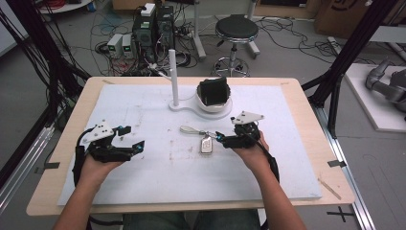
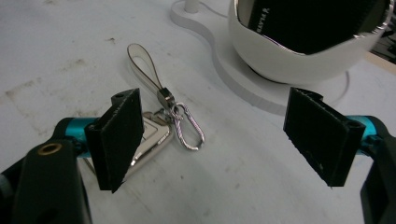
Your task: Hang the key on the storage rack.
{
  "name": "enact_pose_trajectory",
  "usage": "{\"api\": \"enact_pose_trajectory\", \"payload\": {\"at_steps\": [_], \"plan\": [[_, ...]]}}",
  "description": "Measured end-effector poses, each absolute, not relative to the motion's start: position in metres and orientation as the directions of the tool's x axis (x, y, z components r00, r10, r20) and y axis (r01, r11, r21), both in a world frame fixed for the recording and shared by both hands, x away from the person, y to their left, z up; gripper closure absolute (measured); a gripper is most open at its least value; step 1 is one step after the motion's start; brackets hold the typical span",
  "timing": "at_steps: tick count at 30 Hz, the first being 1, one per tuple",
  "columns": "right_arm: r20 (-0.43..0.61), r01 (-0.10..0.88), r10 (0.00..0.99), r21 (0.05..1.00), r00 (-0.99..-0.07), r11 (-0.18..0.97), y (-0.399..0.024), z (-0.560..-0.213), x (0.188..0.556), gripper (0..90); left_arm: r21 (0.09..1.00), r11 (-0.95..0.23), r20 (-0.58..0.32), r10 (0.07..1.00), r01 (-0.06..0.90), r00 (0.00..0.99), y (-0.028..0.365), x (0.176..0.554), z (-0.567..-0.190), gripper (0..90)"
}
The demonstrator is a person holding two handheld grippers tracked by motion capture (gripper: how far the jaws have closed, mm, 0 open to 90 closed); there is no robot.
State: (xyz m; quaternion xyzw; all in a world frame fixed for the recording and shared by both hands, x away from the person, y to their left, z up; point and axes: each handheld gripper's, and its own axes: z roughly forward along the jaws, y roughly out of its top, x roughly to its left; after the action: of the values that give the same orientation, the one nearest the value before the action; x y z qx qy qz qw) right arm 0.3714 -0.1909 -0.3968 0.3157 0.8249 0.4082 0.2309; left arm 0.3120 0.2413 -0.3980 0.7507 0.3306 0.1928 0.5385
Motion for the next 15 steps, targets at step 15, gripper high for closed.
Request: {"api": "enact_pose_trajectory", "payload": {"at_steps": [15], "plan": [[-0.122,0.324,0.648,0.788,-0.752,0.524,-0.143,-0.41,0.401,19.8,0.93,-0.211,-0.071,0.702,0.302,0.708,0.239,0.313,-0.401,18.7]]}}
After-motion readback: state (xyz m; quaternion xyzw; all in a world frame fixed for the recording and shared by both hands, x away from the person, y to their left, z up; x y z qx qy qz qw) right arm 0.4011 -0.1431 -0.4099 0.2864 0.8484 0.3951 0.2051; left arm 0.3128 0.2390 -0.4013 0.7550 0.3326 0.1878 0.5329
